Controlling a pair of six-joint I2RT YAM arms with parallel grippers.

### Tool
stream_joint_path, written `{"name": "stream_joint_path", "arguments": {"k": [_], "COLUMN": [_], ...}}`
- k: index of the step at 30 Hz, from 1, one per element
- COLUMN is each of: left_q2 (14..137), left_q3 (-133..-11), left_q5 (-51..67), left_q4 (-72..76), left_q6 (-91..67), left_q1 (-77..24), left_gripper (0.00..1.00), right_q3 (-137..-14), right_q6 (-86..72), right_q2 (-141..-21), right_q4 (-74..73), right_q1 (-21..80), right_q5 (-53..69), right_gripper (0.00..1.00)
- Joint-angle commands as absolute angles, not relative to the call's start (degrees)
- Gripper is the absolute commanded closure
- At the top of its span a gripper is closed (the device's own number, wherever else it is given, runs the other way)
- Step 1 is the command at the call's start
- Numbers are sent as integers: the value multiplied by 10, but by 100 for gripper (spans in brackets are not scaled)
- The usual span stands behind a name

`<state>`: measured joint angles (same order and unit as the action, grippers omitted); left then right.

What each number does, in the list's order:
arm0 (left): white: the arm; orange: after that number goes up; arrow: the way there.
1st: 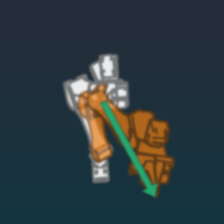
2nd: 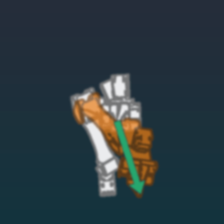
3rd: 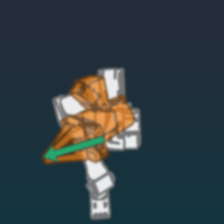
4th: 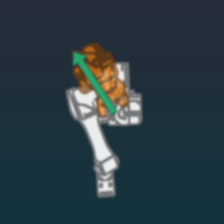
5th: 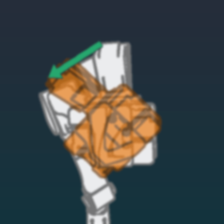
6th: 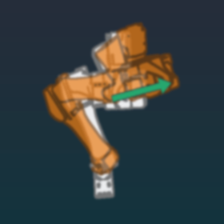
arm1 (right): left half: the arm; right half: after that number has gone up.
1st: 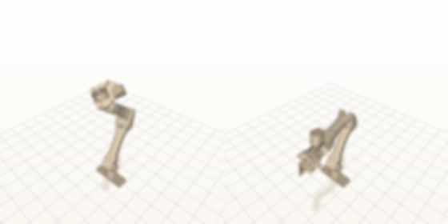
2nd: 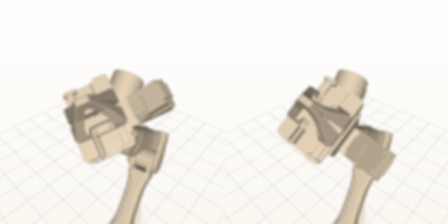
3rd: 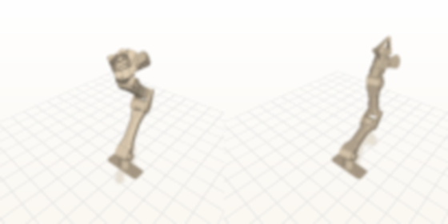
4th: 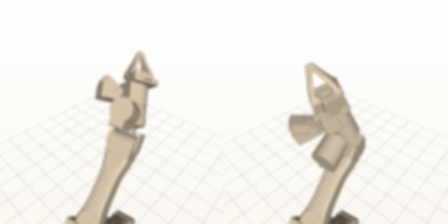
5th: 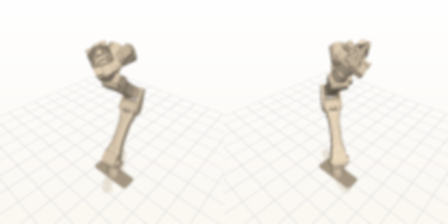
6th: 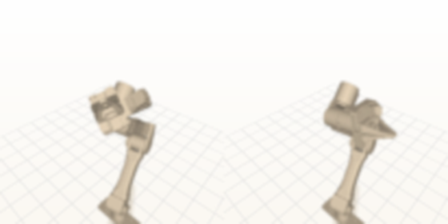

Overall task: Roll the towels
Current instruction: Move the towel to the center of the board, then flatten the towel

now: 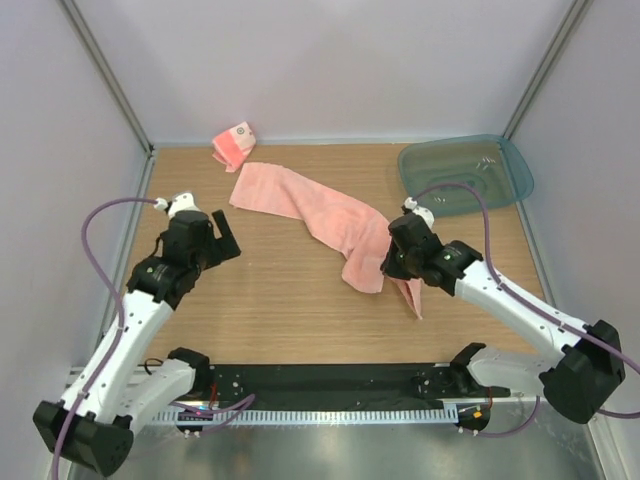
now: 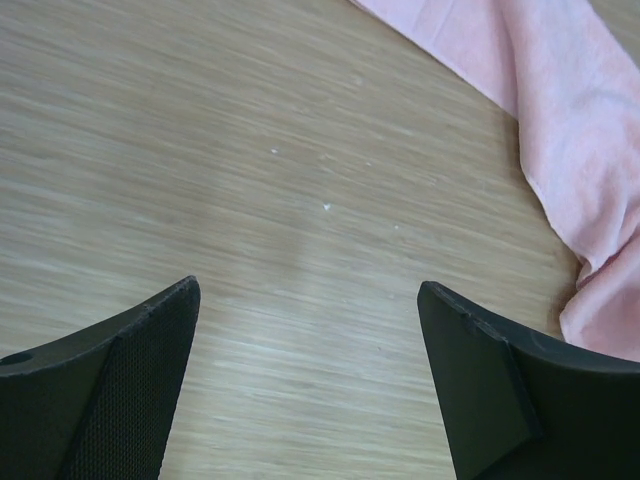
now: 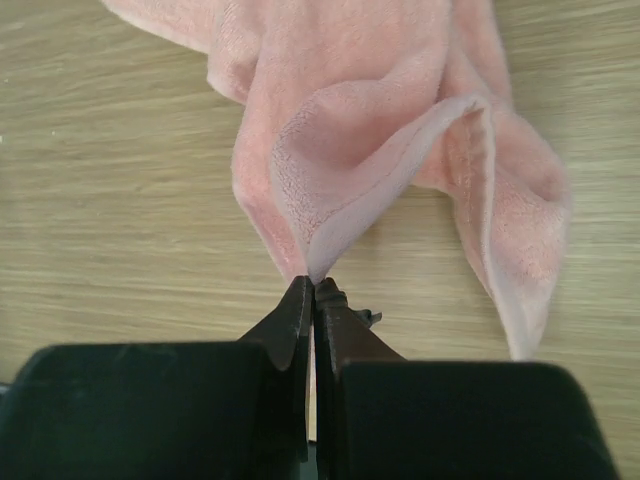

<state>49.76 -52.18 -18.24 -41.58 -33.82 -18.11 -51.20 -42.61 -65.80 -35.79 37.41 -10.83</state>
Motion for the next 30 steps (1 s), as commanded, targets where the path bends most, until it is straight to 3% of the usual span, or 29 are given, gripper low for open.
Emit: {"name": "stream_joint_path", "arguments": {"k": [1,11,18,22,30], "left_q2": [538,807,948,1044,1162], "left_q3": [-535,-693,-728,-793,-913], "left_q5": [-200,-279,-157,-149,-148], "left_q4": [-367,-337,-238,-241,-249], "left_q6": [-402,-416,-397,-372,-348], "left_q1": [-221,-213,-103,-85,-68], "left_gripper": [9,9,18,24,26], "right_q3": [-562,-564,-554,-547,-547], "right_q6": [-411,-393,-387,-369,-342], "right_q2": [-598,-555,-540,-538,-564], "right_q4": [-395,-424,-432,-418,-393], "right_q1": [376,375,374,374,374], "right_q5": [-200,-270,-267,-251,-227], "right_gripper": [99,99,99,99,99]}}
